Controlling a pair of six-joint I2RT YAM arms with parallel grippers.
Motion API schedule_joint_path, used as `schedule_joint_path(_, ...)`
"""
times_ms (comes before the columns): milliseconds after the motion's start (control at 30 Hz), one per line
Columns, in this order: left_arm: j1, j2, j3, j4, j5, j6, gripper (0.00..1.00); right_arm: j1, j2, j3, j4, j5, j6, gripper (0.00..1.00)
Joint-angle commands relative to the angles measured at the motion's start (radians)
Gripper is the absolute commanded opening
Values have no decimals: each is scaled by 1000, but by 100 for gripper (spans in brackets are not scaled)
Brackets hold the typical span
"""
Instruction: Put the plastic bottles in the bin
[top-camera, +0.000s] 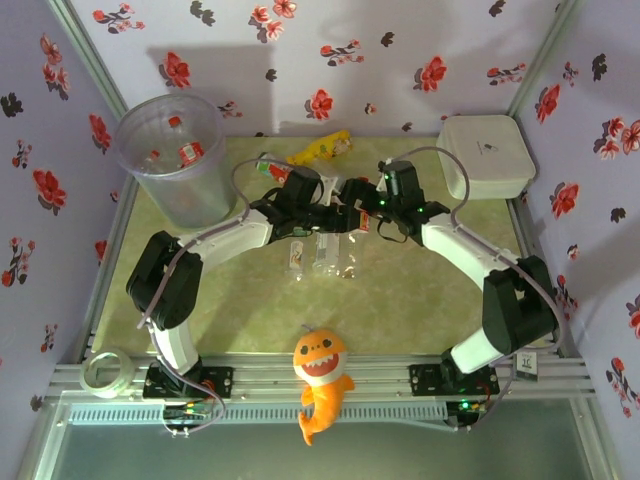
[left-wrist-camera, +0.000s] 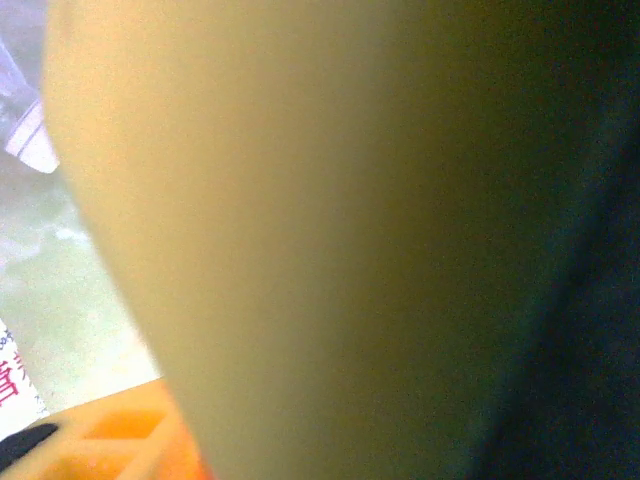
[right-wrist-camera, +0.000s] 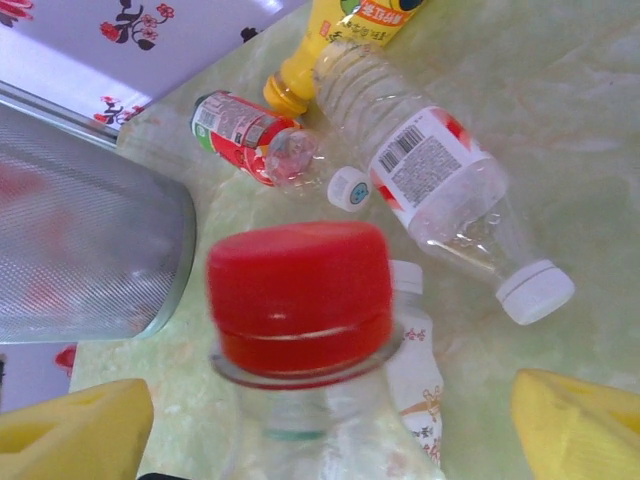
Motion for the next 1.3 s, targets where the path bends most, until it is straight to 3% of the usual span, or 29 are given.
schedule_joint_path(0, 2, 10, 18, 25, 20, -3, 50, 1, -51, 39, -59, 42, -29, 99)
schedule_joint_path(267, 21, 21, 11, 25, 16, 7, 46, -68, -183, 20, -95, 96, -25, 99)
schedule_joint_path(433, 33, 11, 36, -18, 1, 38, 42, -134, -269, 10, -186, 212, -9, 99)
schedule_joint_path(700, 107, -82, 187, -195, -57, 192, 20, -241, -343, -84, -203, 199, 33, 99)
schedule_joint_path(967, 267, -145, 447, -389, -104, 333, 1, -242, -339, -119, -202, 174, 41, 99)
schedule_joint_path(1267, 542, -281, 527, -355, -276, 361, 0, -243, -324, -132, -195, 151, 42, 99)
